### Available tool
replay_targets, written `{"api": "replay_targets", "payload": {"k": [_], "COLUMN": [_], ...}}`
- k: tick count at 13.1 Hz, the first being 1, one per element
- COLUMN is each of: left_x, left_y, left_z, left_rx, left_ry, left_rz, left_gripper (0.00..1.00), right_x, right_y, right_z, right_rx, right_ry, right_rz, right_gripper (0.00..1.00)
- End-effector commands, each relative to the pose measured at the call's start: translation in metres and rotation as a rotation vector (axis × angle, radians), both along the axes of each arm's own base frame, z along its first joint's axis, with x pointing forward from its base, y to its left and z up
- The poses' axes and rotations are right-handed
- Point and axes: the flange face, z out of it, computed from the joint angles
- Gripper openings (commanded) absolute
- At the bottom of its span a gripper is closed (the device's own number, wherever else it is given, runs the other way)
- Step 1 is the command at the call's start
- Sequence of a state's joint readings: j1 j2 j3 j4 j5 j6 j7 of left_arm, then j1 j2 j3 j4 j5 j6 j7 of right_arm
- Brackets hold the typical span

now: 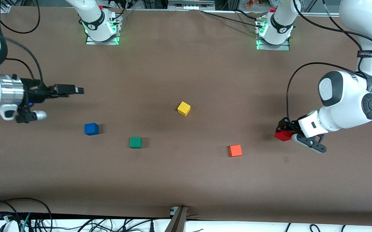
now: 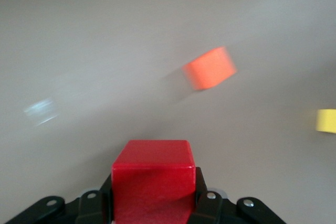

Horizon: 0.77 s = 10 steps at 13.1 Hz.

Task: Pass red block to right arm, stack on blue
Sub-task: 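Lift the red cube with the left gripper while the right gripper approaches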

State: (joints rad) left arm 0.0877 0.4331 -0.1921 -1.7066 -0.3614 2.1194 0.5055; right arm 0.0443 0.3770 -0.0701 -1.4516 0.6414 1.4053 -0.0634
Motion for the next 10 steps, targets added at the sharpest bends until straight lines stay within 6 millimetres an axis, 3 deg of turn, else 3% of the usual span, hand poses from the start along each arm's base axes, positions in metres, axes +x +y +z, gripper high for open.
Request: {"api": "replay_targets", "payload": {"k": [1,3,5,6,8,9,10], "left_x": [0.004,0.005,0.011,0.014,0.013,0.008,0.007], "left_y": [-0.016,-0.037,-0.056,-0.076,-0.096,-0.121,-0.131], "left_z": [0.006,0.007,0.011,0.013,0.013,0.016,0.009], "left_rx": [-0.197,-0.372,-0.496,-0.562,-0.658,-0.724,-0.766], "left_ry": [-0.081,-0.131,-0.212,-0.254,-0.327,-0.358,-0.381], "left_rz": [-0.114,-0.112,-0.159,-0.198,-0.256,-0.288,-0.301], "left_gripper": [0.0,0.0,0.0,0.0,0.0,0.0,0.0], "right_x": [0.017,0.027,0.037,0.041,0.047,0.045,0.042], "right_y": [0.013,0.031,0.062,0.084,0.12,0.137,0.154], "right_z": [-0.035,-0.066,-0.094,-0.102,-0.112,-0.115,-0.117], "right_rx": [0.157,0.28,0.399,0.465,0.506,0.511,0.526], "right_ry": [0.059,0.108,0.142,0.155,0.138,0.136,0.139], "right_rz": [-0.038,-0.082,-0.134,-0.162,-0.214,-0.212,-0.218], "right_gripper": [1.0,1.0,1.0,1.0,1.0,1.0,1.0]}}
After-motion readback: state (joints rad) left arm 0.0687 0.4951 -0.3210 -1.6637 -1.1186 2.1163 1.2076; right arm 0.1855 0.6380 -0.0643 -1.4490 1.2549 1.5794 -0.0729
